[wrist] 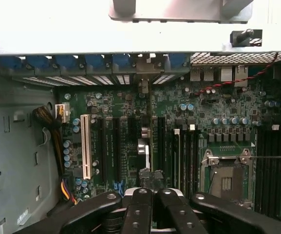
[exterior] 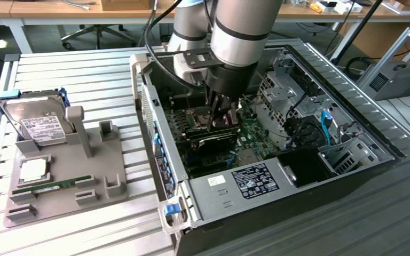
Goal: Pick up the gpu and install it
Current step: 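Press down on the gpu until it lock into place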
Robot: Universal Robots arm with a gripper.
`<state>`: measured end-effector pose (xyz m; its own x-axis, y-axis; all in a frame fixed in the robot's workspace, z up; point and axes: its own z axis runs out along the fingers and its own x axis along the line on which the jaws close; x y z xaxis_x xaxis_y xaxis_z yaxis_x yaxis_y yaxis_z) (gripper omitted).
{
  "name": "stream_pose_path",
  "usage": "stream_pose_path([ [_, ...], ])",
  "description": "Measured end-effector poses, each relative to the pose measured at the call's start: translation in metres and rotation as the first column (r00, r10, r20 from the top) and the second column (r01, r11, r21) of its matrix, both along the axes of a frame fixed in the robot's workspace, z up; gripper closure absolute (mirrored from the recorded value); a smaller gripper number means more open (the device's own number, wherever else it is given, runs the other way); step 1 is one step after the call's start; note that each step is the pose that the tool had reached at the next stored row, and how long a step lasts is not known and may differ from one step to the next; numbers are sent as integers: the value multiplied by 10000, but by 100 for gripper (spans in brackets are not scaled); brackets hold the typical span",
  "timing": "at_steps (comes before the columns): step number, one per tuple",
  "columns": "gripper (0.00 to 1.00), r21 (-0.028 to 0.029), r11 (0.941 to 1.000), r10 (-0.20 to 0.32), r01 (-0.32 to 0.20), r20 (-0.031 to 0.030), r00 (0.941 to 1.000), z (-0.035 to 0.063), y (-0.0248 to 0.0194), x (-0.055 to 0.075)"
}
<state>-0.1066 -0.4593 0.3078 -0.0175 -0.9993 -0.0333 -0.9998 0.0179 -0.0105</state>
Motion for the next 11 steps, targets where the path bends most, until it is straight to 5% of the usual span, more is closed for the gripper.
stream_pose_path([
  [11, 89, 0, 10000, 1, -1, 0, 10000, -77, 71, -45],
])
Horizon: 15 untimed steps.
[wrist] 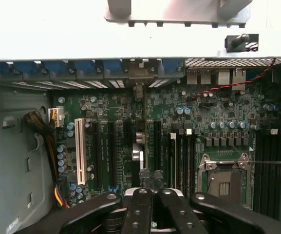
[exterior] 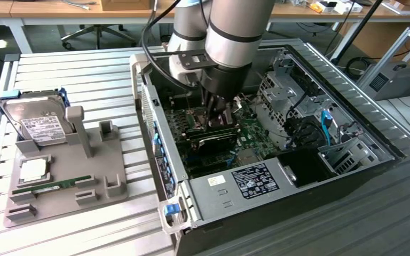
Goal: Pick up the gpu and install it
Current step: 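Press down on the gpu until it lock into place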
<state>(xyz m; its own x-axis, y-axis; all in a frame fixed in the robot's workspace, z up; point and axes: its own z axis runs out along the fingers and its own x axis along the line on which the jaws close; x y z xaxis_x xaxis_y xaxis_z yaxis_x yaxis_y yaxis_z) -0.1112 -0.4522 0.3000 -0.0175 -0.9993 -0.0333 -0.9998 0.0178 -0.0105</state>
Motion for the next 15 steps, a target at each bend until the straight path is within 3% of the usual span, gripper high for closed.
stream_pose_path([
  [5, 89, 1, 10000, 0, 0, -5, 10000, -119, 22, 0],
  [11, 89, 1, 10000, 0, 0, -9, 10000, -170, 25, 0],
  [15, 89, 2, 10000, 0, 0, -14, 10000, -260, 25, -1],
])
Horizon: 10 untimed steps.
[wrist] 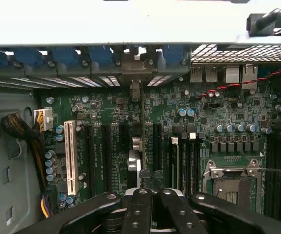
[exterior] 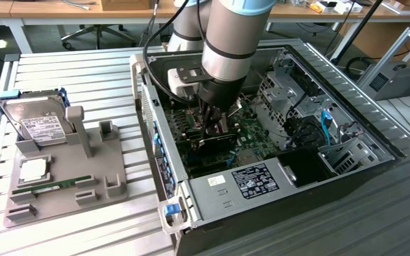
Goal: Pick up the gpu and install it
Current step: 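Press down on the gpu until it lock into place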
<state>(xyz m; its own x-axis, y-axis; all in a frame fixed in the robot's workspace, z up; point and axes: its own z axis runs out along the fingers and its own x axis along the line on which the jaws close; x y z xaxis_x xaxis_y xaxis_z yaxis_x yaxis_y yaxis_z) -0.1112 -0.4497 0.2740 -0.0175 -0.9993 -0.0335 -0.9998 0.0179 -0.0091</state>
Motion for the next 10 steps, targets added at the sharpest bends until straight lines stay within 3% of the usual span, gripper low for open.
stream_pose_path([
  [10, 89, -2, 10000, 1, -1, -1, 10000, -29, 0, 0],
])
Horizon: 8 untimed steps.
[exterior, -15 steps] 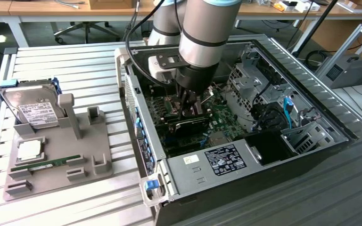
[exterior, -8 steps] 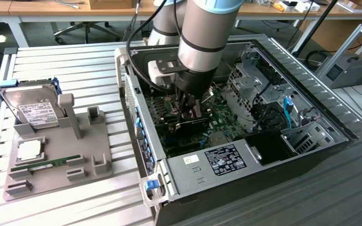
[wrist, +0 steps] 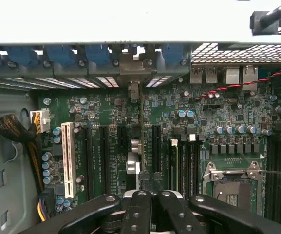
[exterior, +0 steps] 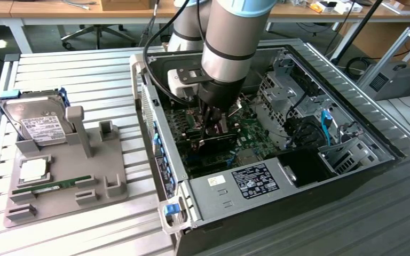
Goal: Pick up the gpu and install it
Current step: 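Press down on the gpu until it lock into place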
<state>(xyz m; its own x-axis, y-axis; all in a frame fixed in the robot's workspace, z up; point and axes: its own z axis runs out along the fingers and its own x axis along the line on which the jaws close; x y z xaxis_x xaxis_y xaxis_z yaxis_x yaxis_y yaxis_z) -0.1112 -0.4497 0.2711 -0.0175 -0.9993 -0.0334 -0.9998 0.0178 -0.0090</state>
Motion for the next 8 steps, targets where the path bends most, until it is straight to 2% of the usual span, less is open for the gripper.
stream_pose_path([
  [8, 89, -1, 10000, 0, 0, -1, 10000, -7, 0, 0],
])
